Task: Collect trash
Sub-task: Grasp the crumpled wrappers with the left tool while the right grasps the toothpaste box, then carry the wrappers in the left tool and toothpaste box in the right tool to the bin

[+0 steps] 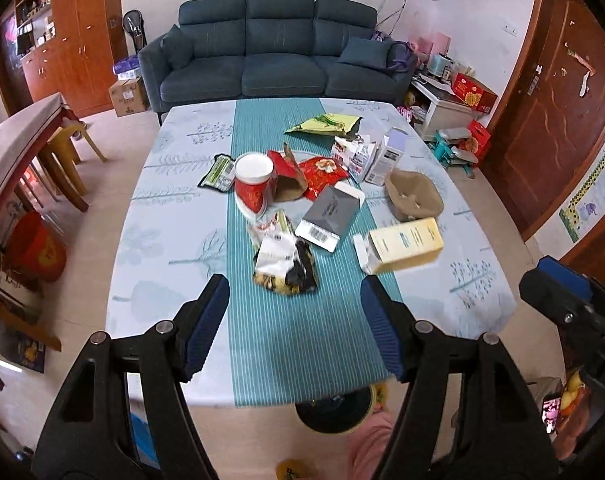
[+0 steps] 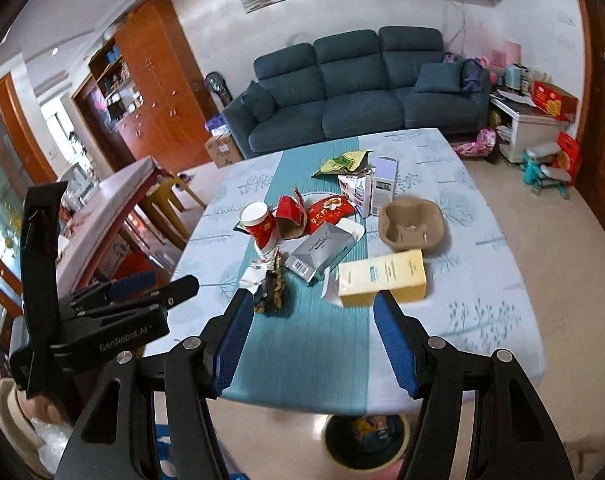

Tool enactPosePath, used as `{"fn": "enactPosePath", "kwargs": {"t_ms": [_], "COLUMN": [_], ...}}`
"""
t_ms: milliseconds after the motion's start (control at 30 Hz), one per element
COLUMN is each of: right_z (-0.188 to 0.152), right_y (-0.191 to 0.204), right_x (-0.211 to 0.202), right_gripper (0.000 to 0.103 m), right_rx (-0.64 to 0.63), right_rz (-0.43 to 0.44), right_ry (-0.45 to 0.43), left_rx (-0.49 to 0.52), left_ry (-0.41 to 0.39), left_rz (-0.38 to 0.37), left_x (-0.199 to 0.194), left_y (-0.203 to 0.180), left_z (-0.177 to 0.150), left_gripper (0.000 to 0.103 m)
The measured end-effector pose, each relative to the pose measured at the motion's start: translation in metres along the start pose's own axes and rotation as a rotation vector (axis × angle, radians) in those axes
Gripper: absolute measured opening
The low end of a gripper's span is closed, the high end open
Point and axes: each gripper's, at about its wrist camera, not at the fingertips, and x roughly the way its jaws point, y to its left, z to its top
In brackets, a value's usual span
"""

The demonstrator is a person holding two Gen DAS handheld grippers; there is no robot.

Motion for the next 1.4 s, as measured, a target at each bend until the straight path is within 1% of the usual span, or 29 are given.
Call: {"fn": "enactPosePath", "kwargs": {"t_ms": [33,167,233,333,400,433,500,567,667,700,733,833,967,1100,1200,1233,1300,1400], "right_z": [0.002,0.022,0.032,0.042,0.046,0.047,0.048,0.048,0.044,0.042,0.040,0.031,0.020,0.012,0.006,0.004,0.004,0.014], "right_y": [-0.004,-0.024,-0.033,-0.043,-0.046,-0.047,-0.045,-0.042,-0.034,-0.030,-0.027,-0.018,-0.011,-0.013,-0.017,-0.018,-0.021,-0.024], "right_x": [0.009,0.051,0.073,0.107,0.125,0.137,0.156,0.173,0.192,0.200,0.204,0.218,0.239,0.255,0.268,0.271,0.279,0.283], "right_gripper": [0.064,0.064,0.064,0.064,0.067,0.071,0.075,0.081,0.085,0.085,0.086,0.087,0.087,0.087,0.087,0.087,0.070,0.062], "right_rx": [-0.006,-0.026,-0.044,-0.103,-0.150,-0.193,-0.290,-0.382,-0.503,-0.568,-0.607,-0.751,-0.912,-1.015,-1.056,-1.062,-1.049,-0.973], "right_rz": [0.002,0.009,0.020,0.049,0.068,0.079,0.082,0.095,0.125,0.132,0.137,0.165,0.178,0.176,0.172,0.168,0.166,0.169], "right_ry": [0.010,0.064,0.099,0.169,0.206,0.223,0.256,0.292,0.324,0.338,0.347,0.401,0.472,0.525,0.561,0.569,0.590,0.589], "left_rx": [-0.001,-0.040,-0.070,-0.098,-0.117,-0.130,-0.156,-0.187,-0.201,-0.198,-0.196,-0.199,-0.244,-0.254,-0.251,-0.251,-0.253,-0.259], "left_ry": [0.004,0.064,0.120,0.173,0.210,0.228,0.254,0.278,0.304,0.314,0.318,0.340,0.345,0.369,0.379,0.385,0.397,0.404], "left_rz": [0.007,0.019,0.026,0.036,0.049,0.058,0.064,0.058,0.041,0.039,0.039,0.031,0.000,-0.023,-0.037,-0.041,-0.043,-0.043], "left_x": [0.010,0.055,0.085,0.118,0.142,0.153,0.170,0.185,0.197,0.202,0.202,0.207,0.211,0.218,0.222,0.223,0.228,0.232], "left_y": [-0.001,0.002,0.005,0.009,0.012,0.014,0.018,0.024,0.025,0.026,0.026,0.027,0.031,0.029,0.026,0.026,0.025,0.025], "left_z": [0.002,0.018,0.023,0.023,0.022,0.022,0.021,0.020,0.019,0.017,0.017,0.014,0.012,0.014,0.015,0.015,0.014,0.015], "left_gripper": [0.065,0.065,0.065,0.065,0.065,0.065,0.065,0.065,0.065,0.065,0.065,0.065,0.065,0.065,0.066,0.066,0.066,0.067]}}
